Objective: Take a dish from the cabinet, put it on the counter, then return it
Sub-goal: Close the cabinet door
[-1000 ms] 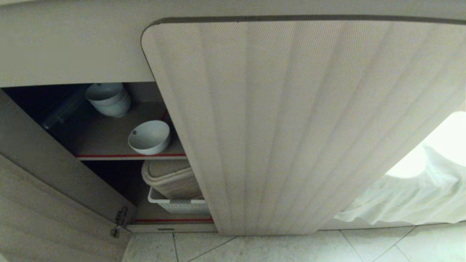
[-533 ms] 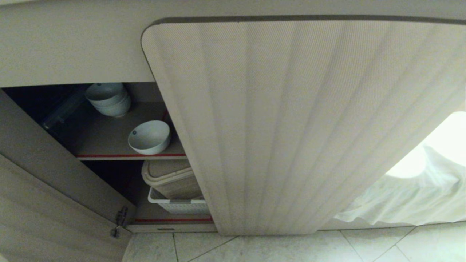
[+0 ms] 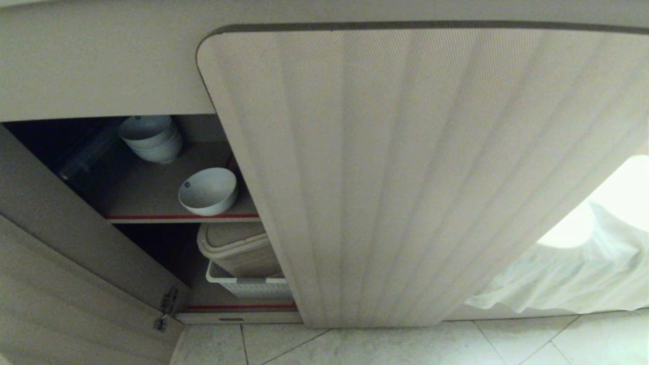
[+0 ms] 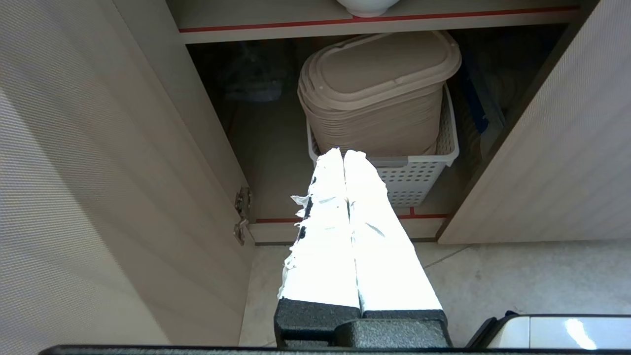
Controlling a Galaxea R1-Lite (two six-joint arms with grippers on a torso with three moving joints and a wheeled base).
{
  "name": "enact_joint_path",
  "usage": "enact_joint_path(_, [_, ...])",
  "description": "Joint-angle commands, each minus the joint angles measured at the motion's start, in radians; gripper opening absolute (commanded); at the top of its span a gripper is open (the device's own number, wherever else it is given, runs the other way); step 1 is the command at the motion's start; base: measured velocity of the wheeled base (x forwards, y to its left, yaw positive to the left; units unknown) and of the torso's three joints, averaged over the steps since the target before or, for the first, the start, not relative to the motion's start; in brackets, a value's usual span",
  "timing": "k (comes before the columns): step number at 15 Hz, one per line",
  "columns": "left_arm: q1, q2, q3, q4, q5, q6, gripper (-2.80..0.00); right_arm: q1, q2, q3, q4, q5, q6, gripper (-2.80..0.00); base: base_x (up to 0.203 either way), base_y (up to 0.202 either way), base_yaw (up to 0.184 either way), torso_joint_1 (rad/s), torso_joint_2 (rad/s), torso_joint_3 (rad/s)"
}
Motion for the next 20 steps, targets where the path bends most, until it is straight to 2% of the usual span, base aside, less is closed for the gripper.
enact_joint_path(1, [0.000,0.000,0.000,0.000,0.000,0.000,-2.80,0.000,0.000,0.000,0.000,0.000,0.000,-2.80,0.000,0.000,0.000,0.000,0.00,0.000])
enact_joint_path(20, [0.000,0.000,0.000,-0.002,-0.003,-0.003,-2.80,0.000,0.000,0.000,0.000,0.000,0.000,-2.80,0.000,0.000,0.000,0.000,0.00,0.000])
